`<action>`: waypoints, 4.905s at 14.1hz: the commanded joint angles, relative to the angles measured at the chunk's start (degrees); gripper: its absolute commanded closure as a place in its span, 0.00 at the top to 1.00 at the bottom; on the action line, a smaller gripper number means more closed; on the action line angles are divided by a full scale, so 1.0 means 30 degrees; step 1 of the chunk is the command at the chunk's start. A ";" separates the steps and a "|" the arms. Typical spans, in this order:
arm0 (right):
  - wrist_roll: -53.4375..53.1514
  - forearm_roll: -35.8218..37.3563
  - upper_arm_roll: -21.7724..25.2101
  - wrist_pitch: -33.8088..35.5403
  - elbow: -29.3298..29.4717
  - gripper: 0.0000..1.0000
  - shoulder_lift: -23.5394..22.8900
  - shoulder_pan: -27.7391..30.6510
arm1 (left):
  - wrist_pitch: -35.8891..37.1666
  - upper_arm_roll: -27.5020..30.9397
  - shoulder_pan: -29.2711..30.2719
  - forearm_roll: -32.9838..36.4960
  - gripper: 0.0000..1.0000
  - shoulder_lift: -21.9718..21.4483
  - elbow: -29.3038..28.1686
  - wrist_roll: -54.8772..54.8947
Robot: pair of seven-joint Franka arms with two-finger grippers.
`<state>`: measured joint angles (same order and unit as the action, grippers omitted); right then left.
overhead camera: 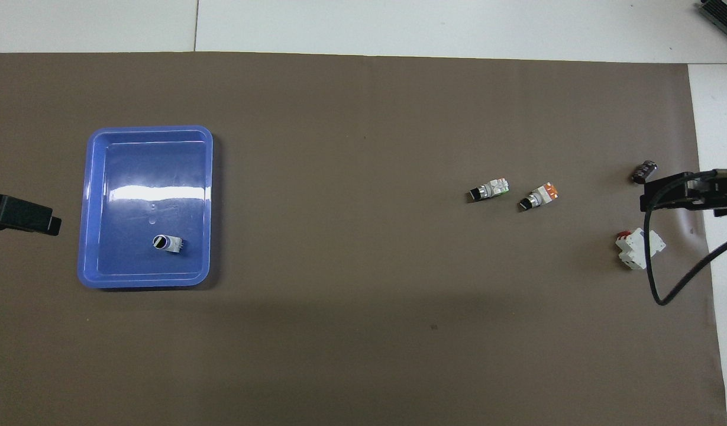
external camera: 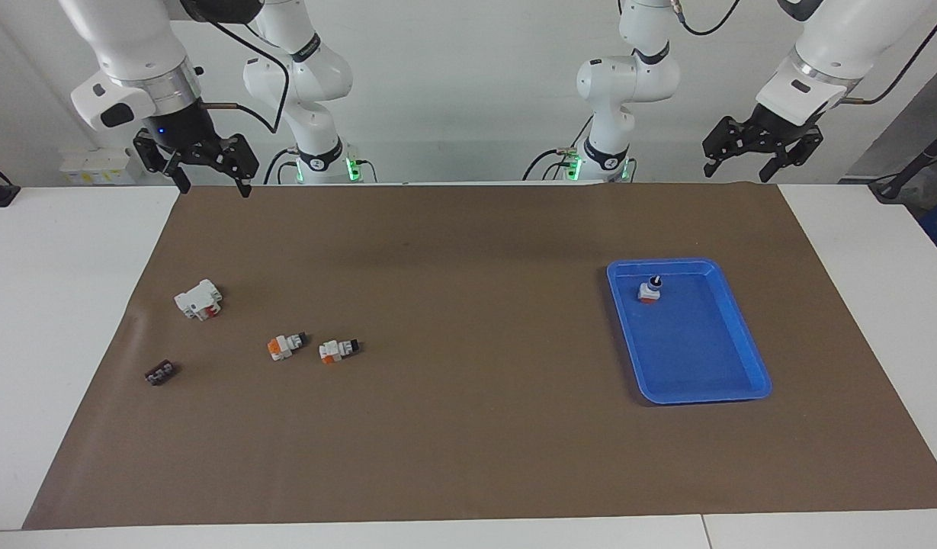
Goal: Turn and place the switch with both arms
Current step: 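Reach the right gripper to the white-black switch and grasp it, then carry the switch toward the tray while the left gripper reaches toward it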
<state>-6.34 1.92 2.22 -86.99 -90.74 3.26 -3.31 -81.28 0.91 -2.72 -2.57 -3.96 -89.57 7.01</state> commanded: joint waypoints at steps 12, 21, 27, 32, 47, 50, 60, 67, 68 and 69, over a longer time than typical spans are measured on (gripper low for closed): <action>-1.0087 0.0270 -0.0300 -0.8290 -0.7041 1.00 0.1024 -0.0797 | -0.0269 0.0019 -0.0296 0.0417 1.00 -0.0351 -0.0232 -0.0024; -1.9742 -0.1800 -0.0300 -1.6619 -0.7018 1.00 -0.7266 -0.2266 | -0.0915 -0.0156 -0.0325 0.0739 1.00 0.0294 0.0294 0.0035; -1.9947 -0.4124 -0.0300 -1.7001 -0.6959 1.00 -0.8207 -0.2001 | -0.0711 -0.0215 -0.0324 0.0446 1.00 -0.0057 -0.0172 0.0035; -1.9743 -0.4473 -0.0300 -1.6884 -0.6959 0.00 -0.8295 -0.1971 | -0.0828 -0.0215 -0.0237 0.0446 1.00 -0.0321 -0.0700 -0.0228; -2.3545 -1.4960 -0.4395 -0.8475 -0.1308 0.00 -0.6508 -0.1883 | -0.0770 -0.0275 -0.0471 -0.5283 1.00 -0.0291 -0.0670 -0.2039; -2.4924 -1.6425 -0.5833 -0.8855 -0.0722 0.00 -0.6479 -0.1912 | -0.0740 -0.0594 -0.0617 -0.6756 1.00 -0.0350 -0.0935 -0.4206; -3.0053 -1.8304 -0.7565 -1.3038 -0.0192 0.00 -0.5981 -0.3754 | -0.6063 -0.2557 -0.0676 -1.2588 0.82 -0.2255 -0.5271 -1.5719; -3.0230 -1.8304 -0.7536 -1.3632 -0.0221 0.00 -0.5807 -0.4168 | -0.7039 -0.2676 -0.0794 -1.3119 0.54 -0.2401 -0.5798 -1.6782; -3.0230 -1.8304 -0.7565 -1.3545 -0.0250 0.00 -0.5631 -0.4140 | -0.7068 -0.2647 -0.0765 -1.3090 0.45 -0.2401 -0.5798 -1.6607; -3.0230 -1.8304 -0.7565 -1.3457 -0.0250 0.00 -0.5455 -0.4139 | -0.7184 -0.2647 -0.0706 -1.3089 0.38 -0.2372 -0.5798 -1.6519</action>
<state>-96.46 -51.72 -20.14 -127.35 -91.11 -14.82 -16.16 -101.07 -7.60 -4.35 -40.98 -9.16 -104.64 -42.59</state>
